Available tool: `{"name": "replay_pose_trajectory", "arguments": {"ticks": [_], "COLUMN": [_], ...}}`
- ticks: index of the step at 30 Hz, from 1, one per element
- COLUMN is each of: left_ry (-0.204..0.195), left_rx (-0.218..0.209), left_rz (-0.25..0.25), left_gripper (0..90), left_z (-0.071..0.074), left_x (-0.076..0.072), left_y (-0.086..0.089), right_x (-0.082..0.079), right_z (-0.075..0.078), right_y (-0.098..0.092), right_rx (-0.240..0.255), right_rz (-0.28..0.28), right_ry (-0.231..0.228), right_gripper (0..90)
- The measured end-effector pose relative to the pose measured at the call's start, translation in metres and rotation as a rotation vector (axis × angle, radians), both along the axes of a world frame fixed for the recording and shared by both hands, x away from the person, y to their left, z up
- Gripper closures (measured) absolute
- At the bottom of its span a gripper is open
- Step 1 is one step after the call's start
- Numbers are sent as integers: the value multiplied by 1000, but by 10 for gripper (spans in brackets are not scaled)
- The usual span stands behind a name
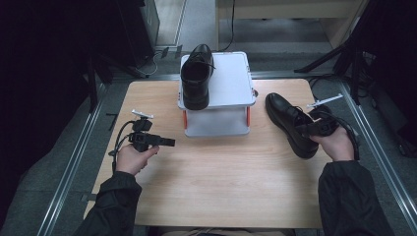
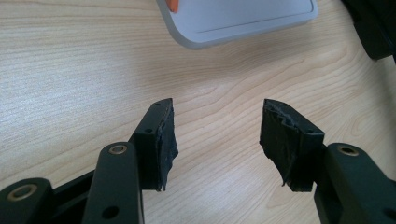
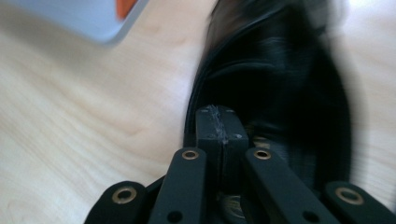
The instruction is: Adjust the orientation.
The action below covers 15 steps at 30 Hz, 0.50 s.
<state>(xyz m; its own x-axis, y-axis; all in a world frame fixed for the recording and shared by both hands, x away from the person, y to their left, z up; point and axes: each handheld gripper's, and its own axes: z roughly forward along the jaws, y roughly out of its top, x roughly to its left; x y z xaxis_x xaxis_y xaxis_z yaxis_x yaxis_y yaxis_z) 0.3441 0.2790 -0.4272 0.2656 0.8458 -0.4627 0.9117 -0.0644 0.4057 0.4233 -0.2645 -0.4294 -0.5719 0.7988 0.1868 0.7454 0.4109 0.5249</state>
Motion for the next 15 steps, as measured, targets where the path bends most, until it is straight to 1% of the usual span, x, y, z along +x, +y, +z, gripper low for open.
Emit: {"name": "replay_pose_trajectory", "arguments": {"ticks": [1, 2, 3, 5, 6, 7, 10, 11, 15], "left_ry": [1, -1, -4, -8, -7, -5, -9, -10, -5], "left_rx": [1, 0, -4, -7, -8, -7, -11, -14, -11], "left_rz": [2, 3, 3, 4, 3, 9, 11, 14, 8], "left_gripper": [450, 449, 449, 449, 449, 449, 449, 449, 449], "left_z": [0, 0, 0, 1, 1, 1, 1, 1, 1], "left_x": [0, 0, -1, -1, -1, -1, -1, -1, -1], "left_y": [0, 0, 0, 1, 2, 2, 3, 3, 3], "right_x": [1, 3, 4, 4, 3, 3, 2, 2, 1], "right_z": [1, 3, 4, 4, 4, 5, 7, 8, 9], "right_y": [3, 6, 9, 13, 15, 16, 19, 22, 31], "right_rx": [3, -15, -23, -17, -19, -11, 74, 79, 76], "right_rz": [2, -3, -5, -9, -14, -17, -20, -17, -3], "right_ry": [12, 30, 39, 57, 59, 66, 98, 95, 73], "right_gripper": [900, 900, 900, 900, 900, 900, 900, 900, 900]}}
